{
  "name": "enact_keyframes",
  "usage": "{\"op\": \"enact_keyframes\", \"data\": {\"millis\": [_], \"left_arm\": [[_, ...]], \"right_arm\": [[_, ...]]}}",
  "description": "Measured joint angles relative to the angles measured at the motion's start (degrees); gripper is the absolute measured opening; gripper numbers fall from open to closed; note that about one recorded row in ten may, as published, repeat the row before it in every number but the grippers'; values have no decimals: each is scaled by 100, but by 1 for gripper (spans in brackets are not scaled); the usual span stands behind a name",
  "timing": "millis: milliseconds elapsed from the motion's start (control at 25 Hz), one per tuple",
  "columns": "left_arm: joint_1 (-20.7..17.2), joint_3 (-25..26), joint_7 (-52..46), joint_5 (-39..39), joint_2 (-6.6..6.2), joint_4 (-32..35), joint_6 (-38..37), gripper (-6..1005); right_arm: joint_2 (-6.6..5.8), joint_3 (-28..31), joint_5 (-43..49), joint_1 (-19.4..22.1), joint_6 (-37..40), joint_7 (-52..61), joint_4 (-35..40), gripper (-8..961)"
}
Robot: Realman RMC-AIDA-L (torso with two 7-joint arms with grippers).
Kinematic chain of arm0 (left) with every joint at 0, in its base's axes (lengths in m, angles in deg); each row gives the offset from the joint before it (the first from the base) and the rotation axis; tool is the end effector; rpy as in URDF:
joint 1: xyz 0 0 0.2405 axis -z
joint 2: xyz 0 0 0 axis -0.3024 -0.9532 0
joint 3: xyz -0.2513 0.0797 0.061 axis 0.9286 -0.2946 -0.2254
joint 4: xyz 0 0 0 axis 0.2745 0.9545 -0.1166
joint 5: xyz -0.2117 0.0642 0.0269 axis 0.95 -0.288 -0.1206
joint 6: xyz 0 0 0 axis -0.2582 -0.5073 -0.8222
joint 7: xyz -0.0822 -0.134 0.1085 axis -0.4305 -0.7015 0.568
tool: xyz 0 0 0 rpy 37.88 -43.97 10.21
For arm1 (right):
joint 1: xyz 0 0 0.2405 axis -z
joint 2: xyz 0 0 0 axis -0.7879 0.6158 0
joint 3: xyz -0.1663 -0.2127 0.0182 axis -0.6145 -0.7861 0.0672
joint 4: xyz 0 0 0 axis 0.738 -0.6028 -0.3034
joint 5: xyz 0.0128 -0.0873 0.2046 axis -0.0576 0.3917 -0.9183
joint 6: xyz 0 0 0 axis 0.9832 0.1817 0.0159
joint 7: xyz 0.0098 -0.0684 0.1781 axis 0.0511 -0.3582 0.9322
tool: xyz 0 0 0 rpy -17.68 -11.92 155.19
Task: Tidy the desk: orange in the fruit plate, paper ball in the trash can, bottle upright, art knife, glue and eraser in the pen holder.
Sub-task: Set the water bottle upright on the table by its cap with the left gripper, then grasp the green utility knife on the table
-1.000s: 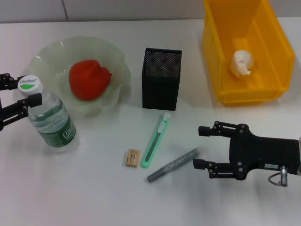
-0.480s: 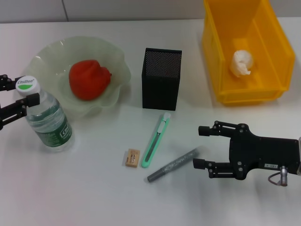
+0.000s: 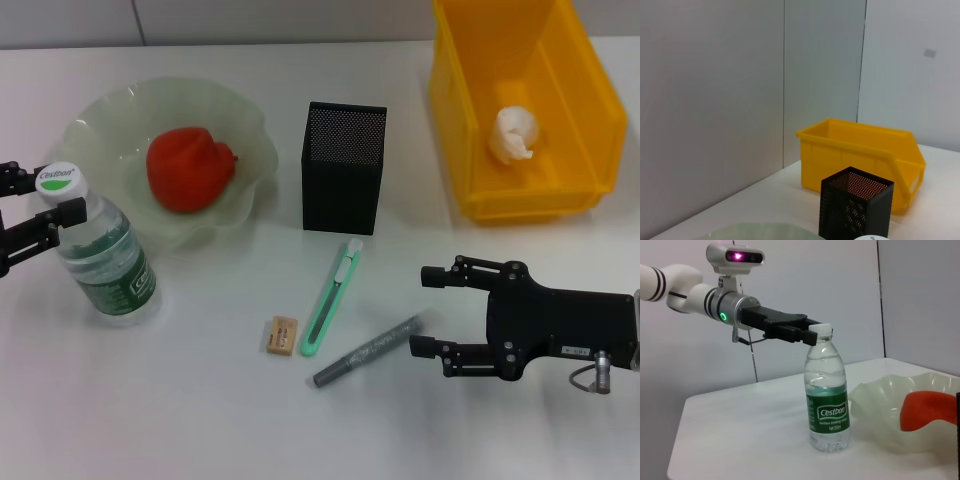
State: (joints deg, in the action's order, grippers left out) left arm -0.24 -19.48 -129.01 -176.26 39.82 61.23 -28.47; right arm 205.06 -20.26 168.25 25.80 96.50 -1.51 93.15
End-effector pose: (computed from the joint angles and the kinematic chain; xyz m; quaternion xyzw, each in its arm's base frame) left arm -0.3197 0.3098 0.0613 -0.9246 -0.1646 -0.2313 0.2541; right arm 0.2835 0.2924 -0.0886 -0.9501 0.1058 0.2767 0.0973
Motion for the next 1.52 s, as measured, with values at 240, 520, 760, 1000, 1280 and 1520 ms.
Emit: {"op": "enact_keyframes", "data": {"millis": [240, 520, 760, 1000, 1280, 1520], "left_arm": [[8, -1, -9, 14, -13, -40, 2, 503], [11, 59, -23, 101, -8, -39, -51, 725], [-2, 70, -431, 1307, -42, -43, -483, 846], [85, -379, -848, 2128, -24, -187, -1081, 846], [75, -1351, -641, 2235, 146, -576, -1093, 845], [148, -1968, 799, 1720, 138, -1897, -794, 845]], "right_arm": [[0, 0, 0, -18, 0, 31, 0, 795], [0, 0, 0, -18, 0, 43, 0, 794], [0, 0, 0, -20, 0, 46, -1, 794], [0, 20, -38, -59, 27, 57, 9, 794], [-16, 53, -46, -162, 219, 250, 68, 795], [-93, 61, -62, -351, 468, 710, 212, 795]]}}
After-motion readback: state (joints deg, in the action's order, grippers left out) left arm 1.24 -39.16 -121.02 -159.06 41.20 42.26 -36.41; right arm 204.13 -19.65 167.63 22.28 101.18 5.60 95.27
